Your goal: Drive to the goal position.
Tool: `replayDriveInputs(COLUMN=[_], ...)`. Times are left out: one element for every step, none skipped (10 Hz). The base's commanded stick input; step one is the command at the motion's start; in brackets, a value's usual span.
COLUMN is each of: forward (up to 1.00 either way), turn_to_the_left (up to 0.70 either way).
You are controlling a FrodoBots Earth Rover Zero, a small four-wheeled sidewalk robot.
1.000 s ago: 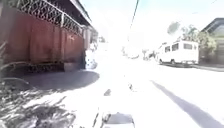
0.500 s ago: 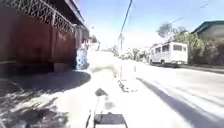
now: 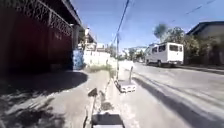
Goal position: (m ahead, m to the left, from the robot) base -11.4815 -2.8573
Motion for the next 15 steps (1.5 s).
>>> replayDriveInputs(forward=[0.0,0.0,0.0,0.0,0.0,0.0,0.0,0.0,0.0,0.0,0.0,0.0,0.0,0.0,0.0], turn_to_the_left=[-0.7,-0.7,-0.7,-0.7,-0.7,-0.7,-0.7,-0.7,-0.7,-0.7,-0.7,-0.7,-0.7,-0.7,-0.7])
